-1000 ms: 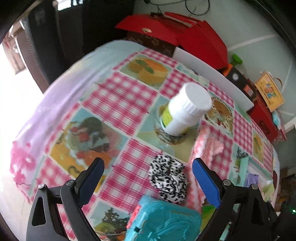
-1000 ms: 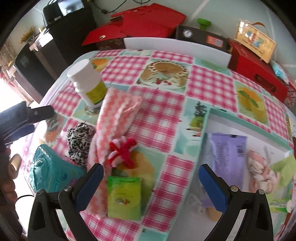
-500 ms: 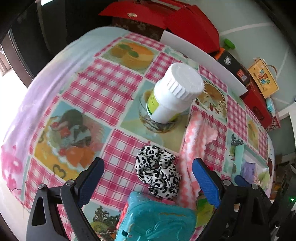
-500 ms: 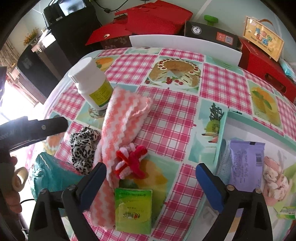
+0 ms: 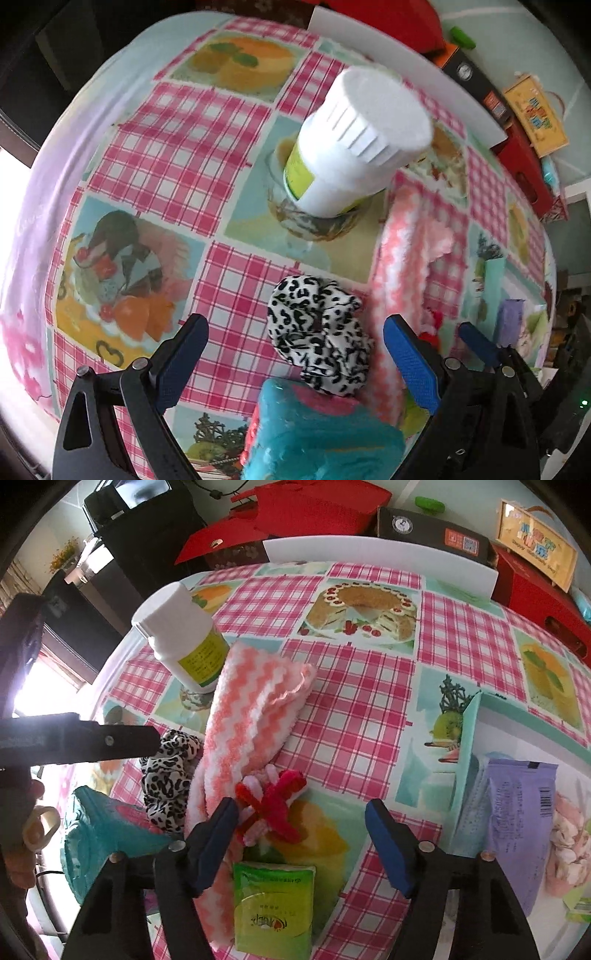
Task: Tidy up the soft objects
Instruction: 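Move the right tool to the pink striped towel while the left tool approaches the leopard scrunchie, then grasp the leopard scrunchie with the left tool while the right tool grasps the small red toy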
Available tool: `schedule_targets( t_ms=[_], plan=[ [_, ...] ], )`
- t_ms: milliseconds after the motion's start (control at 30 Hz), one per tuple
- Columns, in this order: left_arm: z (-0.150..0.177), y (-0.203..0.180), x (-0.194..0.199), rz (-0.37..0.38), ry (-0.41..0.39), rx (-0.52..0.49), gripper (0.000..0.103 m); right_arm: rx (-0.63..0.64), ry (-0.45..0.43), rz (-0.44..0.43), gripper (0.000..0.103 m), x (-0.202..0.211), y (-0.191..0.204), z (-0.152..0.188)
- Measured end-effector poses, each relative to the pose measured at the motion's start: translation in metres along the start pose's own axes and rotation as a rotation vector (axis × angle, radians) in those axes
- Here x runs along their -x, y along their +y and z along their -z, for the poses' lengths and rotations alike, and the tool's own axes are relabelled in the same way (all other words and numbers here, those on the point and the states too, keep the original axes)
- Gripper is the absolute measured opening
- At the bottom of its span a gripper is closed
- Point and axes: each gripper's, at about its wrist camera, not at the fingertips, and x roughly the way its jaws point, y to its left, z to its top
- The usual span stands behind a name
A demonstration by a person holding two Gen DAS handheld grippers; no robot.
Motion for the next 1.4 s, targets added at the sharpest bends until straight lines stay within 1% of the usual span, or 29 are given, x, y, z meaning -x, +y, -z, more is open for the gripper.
schedule_targets(
  t_ms=[67,167,233,300,367,433,500,567,633,667,733,833,1100,1267,1400],
  plan=[
    [-0.007,0.000,-0.008,0.010,0.035,-0.007,0.095,-0.001,0.010,-0.001,0.058,-0.003,0.000,0.000],
    [-0.013,-0.002,-0.017,0.000,0.068,-0.022,0.090,-0.001,0.021,-0.008,0.053,-0.006,0.000,0.001],
    [-0.019,-0.005,-0.024,-0.007,0.091,-0.031,0.082,0.004,0.021,-0.010,0.051,-0.007,0.000,0.001],
    [-0.021,-0.008,-0.029,0.004,0.103,-0.034,0.081,0.009,0.018,-0.013,0.049,-0.007,0.001,0.001],
    [-0.022,-0.013,-0.034,-0.001,0.103,-0.045,0.080,0.010,0.017,-0.015,0.045,-0.007,0.002,0.000],
    [-0.022,-0.016,-0.036,0.012,0.109,-0.050,0.061,0.009,0.016,-0.016,0.042,-0.007,0.001,0.000],
    [-0.022,-0.018,-0.041,0.034,0.122,-0.045,0.057,0.008,0.018,-0.019,0.042,-0.008,0.001,0.000],
    [-0.023,-0.020,-0.043,0.024,0.118,-0.053,0.056,0.010,0.017,-0.020,0.040,-0.007,0.000,0.000],
    [-0.024,-0.023,-0.045,0.020,0.114,-0.060,0.049,0.011,0.014,-0.021,0.039,-0.007,0.001,0.000],
    [-0.023,-0.024,-0.044,0.017,0.112,-0.062,0.047,0.010,0.014,-0.022,0.038,-0.007,0.000,0.000],
    [-0.017,-0.025,-0.042,0.020,0.105,-0.065,0.043,0.008,0.012,-0.022,0.037,-0.006,0.000,0.000],
    [-0.016,-0.026,-0.041,0.027,0.094,-0.056,0.039,0.004,0.007,-0.023,0.037,-0.004,0.000,0.000],
    [0.001,-0.005,-0.026,0.045,0.038,-0.009,0.033,-0.009,-0.006,-0.023,0.037,0.001,-0.005,0.001],
    [0.012,0.003,-0.001,0.059,-0.037,0.020,0.032,-0.006,-0.016,-0.026,0.035,0.004,-0.003,0.001],
    [0.019,0.002,0.020,0.046,-0.105,0.019,0.032,-0.011,-0.026,-0.027,0.035,0.010,-0.004,0.000]
  ],
)
